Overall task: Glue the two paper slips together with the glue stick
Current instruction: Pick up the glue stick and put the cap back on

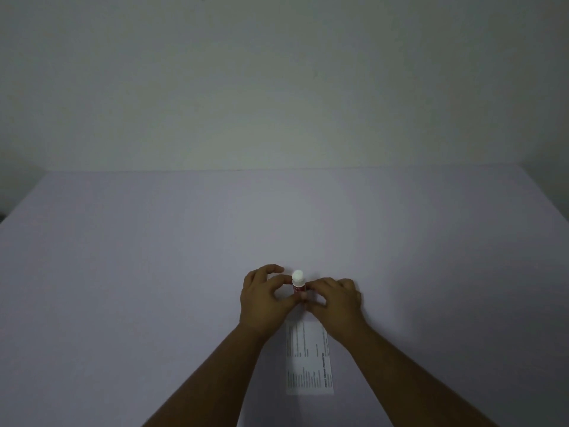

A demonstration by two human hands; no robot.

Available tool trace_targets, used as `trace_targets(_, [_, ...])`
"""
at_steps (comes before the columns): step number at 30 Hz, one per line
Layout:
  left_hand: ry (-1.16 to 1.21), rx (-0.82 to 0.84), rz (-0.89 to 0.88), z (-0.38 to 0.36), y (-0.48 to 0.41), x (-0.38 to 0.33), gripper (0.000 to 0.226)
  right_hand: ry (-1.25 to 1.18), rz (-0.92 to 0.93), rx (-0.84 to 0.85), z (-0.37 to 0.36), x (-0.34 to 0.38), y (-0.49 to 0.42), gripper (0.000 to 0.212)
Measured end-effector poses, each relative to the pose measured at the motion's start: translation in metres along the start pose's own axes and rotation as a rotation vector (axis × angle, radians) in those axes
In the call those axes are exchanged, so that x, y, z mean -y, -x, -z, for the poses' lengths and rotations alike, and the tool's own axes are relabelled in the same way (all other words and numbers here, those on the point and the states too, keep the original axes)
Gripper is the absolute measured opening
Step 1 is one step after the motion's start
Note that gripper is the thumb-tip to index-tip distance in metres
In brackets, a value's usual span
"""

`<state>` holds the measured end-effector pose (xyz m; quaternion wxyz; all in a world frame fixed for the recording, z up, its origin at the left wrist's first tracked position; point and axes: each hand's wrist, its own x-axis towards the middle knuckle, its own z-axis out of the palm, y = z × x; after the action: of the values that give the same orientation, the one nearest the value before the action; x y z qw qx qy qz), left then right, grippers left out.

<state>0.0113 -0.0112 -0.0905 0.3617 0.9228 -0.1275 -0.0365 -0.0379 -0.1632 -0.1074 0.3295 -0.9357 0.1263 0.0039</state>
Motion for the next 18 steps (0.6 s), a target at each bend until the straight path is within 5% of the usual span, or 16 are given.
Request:
trace_targets(7, [0.603, 0.179, 0.128, 0.044, 0.008, -0.033, 0.012, -0.819, -0.136, 0.282, 0.036, 0.027, 0.024, 0.018])
trace_targets(18, [0.912, 0.168, 0.322, 0.073, 0.049, -0.061, 0.025, -0.876, -0.152, 0.237, 0.072, 0.058, 0.07, 0.014])
